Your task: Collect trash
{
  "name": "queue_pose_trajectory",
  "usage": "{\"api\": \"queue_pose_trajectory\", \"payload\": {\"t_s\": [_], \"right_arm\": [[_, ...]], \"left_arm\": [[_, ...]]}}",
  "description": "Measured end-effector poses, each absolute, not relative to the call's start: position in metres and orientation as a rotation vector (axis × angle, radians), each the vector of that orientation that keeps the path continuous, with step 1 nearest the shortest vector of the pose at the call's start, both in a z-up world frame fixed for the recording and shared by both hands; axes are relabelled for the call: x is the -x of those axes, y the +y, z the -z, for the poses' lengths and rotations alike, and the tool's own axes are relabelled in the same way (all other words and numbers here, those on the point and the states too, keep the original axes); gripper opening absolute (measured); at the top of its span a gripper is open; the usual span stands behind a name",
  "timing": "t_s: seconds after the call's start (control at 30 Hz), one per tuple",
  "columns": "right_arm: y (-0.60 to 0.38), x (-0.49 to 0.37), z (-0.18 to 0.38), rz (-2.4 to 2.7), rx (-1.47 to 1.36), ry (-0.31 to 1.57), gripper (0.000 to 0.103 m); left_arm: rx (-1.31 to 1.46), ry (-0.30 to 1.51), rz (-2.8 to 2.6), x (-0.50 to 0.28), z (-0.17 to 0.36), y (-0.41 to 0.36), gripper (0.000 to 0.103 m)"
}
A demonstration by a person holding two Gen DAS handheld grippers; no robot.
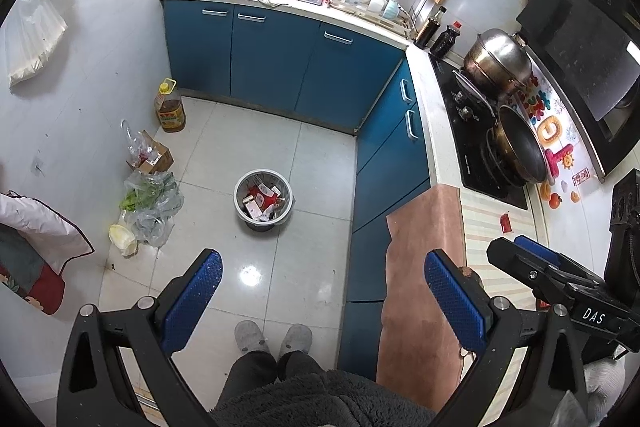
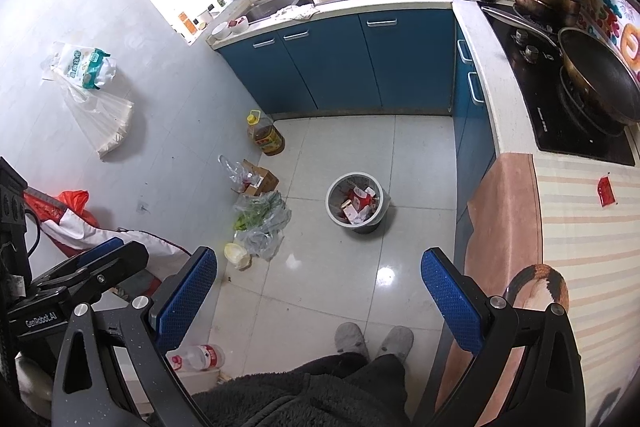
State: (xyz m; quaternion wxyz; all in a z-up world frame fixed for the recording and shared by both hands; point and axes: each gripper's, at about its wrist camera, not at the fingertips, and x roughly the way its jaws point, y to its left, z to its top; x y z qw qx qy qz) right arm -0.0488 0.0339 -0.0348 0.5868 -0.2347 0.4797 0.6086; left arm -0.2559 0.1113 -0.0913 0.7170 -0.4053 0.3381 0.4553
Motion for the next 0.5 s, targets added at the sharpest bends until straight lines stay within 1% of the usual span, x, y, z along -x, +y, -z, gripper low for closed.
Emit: {"api": "queue_pose_trajectory", "payload": {"t_s": [0.5], "right_arm": [[0.0286,0.0474,0.0371,-1.396,0.539,1.131,0.103]], "left_arm": [[0.893,0.763,-0.988,0.2591,0.0929,0.1140,0.103]]}}
